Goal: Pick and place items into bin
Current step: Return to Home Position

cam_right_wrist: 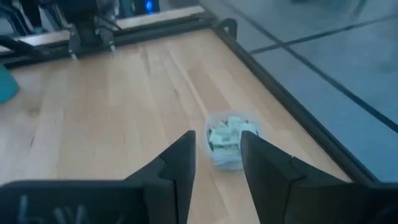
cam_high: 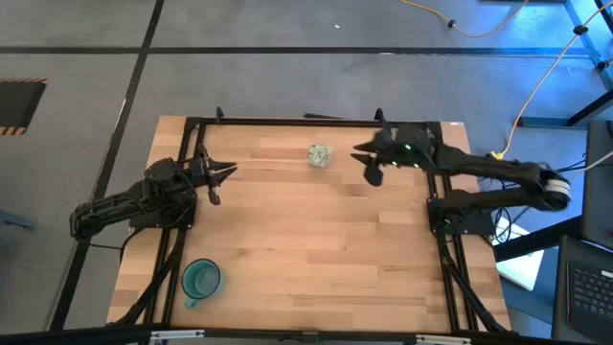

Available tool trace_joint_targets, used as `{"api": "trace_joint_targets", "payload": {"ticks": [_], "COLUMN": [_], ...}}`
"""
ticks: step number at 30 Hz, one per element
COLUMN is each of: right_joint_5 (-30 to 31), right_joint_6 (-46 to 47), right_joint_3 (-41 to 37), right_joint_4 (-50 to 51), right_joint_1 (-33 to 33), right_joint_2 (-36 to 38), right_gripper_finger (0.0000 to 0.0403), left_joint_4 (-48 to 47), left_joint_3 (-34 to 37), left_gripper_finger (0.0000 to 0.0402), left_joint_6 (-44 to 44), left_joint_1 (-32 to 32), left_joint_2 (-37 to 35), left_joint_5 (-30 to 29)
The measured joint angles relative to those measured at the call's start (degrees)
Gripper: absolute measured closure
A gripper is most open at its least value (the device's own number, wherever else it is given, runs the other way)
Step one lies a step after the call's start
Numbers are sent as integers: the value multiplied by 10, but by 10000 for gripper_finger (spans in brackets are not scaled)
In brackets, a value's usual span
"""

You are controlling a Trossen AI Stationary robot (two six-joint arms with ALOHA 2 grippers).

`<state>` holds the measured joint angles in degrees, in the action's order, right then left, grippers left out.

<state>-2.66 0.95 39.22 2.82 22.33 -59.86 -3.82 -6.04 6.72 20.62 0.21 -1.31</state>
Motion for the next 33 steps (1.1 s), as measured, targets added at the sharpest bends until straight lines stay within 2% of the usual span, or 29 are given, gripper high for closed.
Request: {"api": "trace_joint_targets", "payload": {"ticks": [6,13,33], "right_joint_5": [43,52,68], "right_joint_6": [23,34,35], "right_joint_3": [-125,-214,-347], "right_joint_4": [-22,-34,-7], "right_joint_1": [0,0,1], "right_joint_2": [147,288,538], "right_gripper_finger": [271,271,271], "left_joint_4": [1,1,1], "left_joint_3": [0,0,0], "left_gripper_finger": [355,355,354], "left_joint_6": [0,0,-13], "left_joint_1": [0,0,0], "left_joint_2": [0,0,0], "left_joint_5": [-11,-11,-11]}}
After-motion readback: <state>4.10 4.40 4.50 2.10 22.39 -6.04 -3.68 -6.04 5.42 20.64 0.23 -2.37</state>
